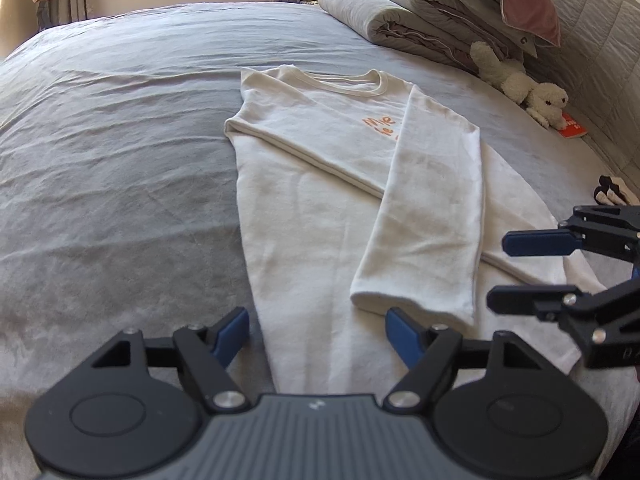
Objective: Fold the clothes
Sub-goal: 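Move the left gripper to the hem and grasp it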
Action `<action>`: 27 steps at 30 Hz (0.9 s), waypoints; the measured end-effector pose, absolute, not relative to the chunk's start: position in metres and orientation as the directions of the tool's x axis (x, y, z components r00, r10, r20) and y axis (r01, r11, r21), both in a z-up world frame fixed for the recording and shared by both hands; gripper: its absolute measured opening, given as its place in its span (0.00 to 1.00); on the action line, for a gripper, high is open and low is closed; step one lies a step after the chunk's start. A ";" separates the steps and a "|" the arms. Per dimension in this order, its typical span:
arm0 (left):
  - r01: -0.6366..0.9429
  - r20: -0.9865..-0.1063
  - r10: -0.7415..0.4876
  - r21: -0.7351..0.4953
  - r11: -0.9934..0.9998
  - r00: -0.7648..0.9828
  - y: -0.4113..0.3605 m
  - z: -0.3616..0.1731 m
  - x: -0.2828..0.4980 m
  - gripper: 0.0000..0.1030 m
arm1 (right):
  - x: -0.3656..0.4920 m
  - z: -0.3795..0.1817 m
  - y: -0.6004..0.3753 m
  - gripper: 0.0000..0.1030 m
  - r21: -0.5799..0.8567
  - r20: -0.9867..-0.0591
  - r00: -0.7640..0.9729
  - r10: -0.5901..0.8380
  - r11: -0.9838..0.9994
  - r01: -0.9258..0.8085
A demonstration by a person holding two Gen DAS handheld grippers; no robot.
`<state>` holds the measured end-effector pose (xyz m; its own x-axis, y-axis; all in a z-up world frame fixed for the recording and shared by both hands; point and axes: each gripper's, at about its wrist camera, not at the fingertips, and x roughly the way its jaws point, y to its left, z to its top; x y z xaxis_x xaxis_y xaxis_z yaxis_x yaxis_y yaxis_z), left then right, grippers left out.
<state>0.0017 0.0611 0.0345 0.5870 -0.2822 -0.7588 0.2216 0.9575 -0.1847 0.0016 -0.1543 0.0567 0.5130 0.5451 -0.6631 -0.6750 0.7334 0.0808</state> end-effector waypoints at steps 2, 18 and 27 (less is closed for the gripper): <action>0.205 -0.748 -0.301 -0.221 0.953 0.591 0.070 0.038 -0.001 0.70 | 0.007 0.063 -0.174 0.56 0.093 -0.648 0.550 0.526 0.772 -0.628; 0.230 -0.742 -0.269 -0.157 0.960 0.614 0.055 0.021 -0.065 0.45 | -0.004 0.030 -0.310 0.56 0.157 -0.760 0.572 0.309 0.941 -0.301; 0.205 -0.739 -0.221 -0.115 0.972 0.636 0.050 0.022 -0.079 0.23 | -0.045 0.030 -0.326 0.31 0.106 -0.764 0.568 0.306 0.928 -0.358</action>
<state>-0.0791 0.0503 0.0222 0.6360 -0.2214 -0.7392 0.2046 0.9721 -0.1151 -0.0448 -0.3263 0.0296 0.5676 0.3065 -0.7642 -0.3583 0.9276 0.1059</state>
